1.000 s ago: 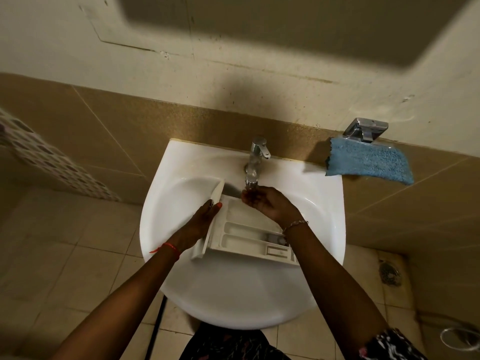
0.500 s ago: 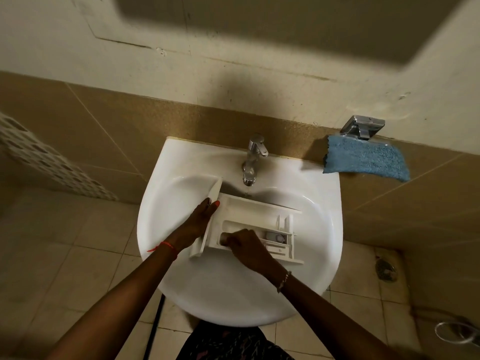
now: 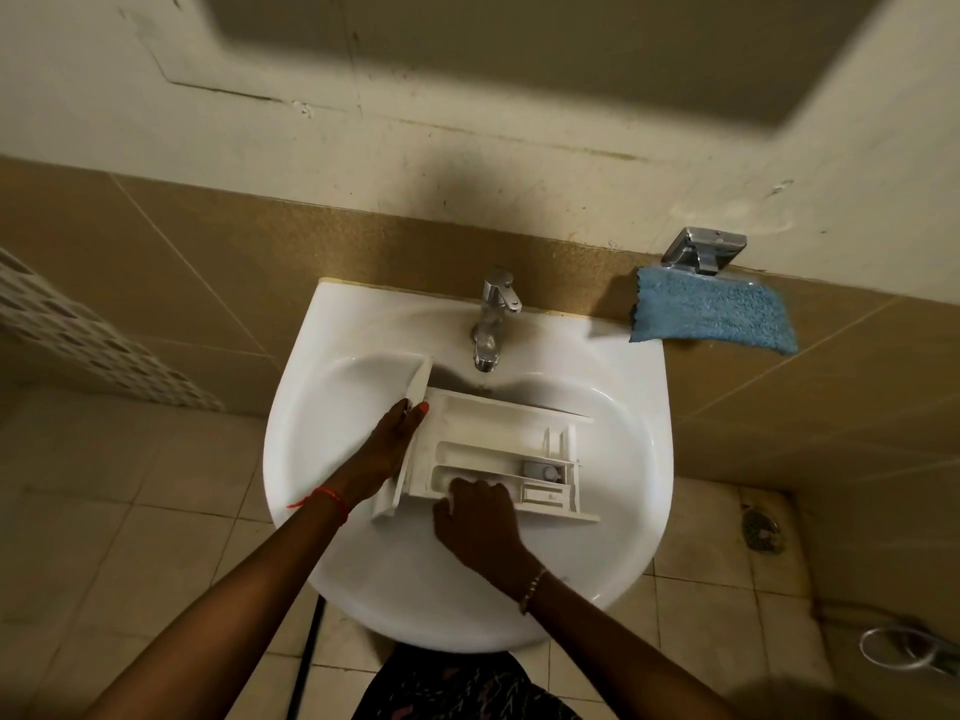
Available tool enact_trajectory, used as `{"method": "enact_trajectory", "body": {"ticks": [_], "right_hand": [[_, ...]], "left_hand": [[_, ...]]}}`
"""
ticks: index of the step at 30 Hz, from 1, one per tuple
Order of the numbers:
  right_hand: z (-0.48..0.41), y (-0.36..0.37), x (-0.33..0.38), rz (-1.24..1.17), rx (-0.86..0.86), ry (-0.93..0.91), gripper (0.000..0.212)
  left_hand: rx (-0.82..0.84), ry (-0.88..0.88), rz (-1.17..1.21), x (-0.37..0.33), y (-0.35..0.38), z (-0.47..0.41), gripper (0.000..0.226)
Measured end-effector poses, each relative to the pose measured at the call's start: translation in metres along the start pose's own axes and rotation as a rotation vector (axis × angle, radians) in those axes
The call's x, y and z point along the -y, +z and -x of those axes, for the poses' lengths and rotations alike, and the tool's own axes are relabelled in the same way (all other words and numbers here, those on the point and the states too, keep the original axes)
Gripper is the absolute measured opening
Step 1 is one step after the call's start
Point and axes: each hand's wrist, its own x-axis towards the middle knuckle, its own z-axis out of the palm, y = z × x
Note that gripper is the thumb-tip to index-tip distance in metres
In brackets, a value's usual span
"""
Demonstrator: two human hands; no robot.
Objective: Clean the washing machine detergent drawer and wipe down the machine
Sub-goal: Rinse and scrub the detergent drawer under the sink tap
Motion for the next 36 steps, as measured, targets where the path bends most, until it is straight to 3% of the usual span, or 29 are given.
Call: {"method": "enact_trajectory", "body": {"ticks": [3,6,8,9,11,14,16,18,26,29,31,34,36], "right_hand": [[0.001,0.002,0.011,-0.151,0.041,-0.090,0.028],[0.007,-0.010,-0.016,-0.041,0.044,-0.081,0.036],[0.000,-0.026,-0.040,0.103,0.053,0.083,0.040],[-0.007,-0.036,-0.050,0.059,0.080,0.194,0.041],[-0.025,-0.058,-0.059,-0.407,0.072,0.378,0.039],[-0.064,-0.075,-0.062,-1.411,0.119,0.598,0.033],[-0.087,-0.075,-0.061,-1.866,0.149,0.595,0.034],[-0.106,-0.068,-0.056,-2.075,0.121,0.567,0.033],[-0.123,-0.052,-0.033,-2.088,0.203,0.508,0.014],[-0.114,-0.046,-0.028,-1.946,0.380,0.494,0.039],[-0.103,-0.049,-0.027,-1.747,0.573,0.434,0.043],[-0.087,-0.053,-0.029,-1.528,0.856,0.412,0.042],[-0.083,-0.057,-0.031,-1.465,0.878,0.451,0.040]], "left_hand": [[-0.002,0.009,-0.022,-0.007,0.004,0.007,0.031],[-0.009,0.018,-0.019,-0.010,0.006,0.011,0.018],[-0.001,0.038,-0.033,-0.011,0.005,0.014,0.030],[0.000,0.025,-0.039,-0.009,0.003,0.011,0.045],[-0.022,0.005,-0.034,-0.007,0.001,0.010,0.073],[-0.045,-0.029,-0.024,0.004,-0.004,0.006,0.100],[-0.062,-0.024,0.000,-0.002,0.001,0.011,0.077],[-0.084,-0.028,0.016,-0.009,0.007,0.016,0.047],[-0.135,-0.078,-0.027,-0.017,0.012,0.022,0.045],[-0.164,-0.109,-0.053,-0.002,0.006,0.010,0.080],[-0.144,-0.122,-0.040,0.019,-0.001,-0.004,0.097],[-0.161,-0.162,-0.020,-0.010,0.008,0.017,0.080],[-0.161,-0.167,-0.006,-0.019,0.014,0.022,0.063]]}}
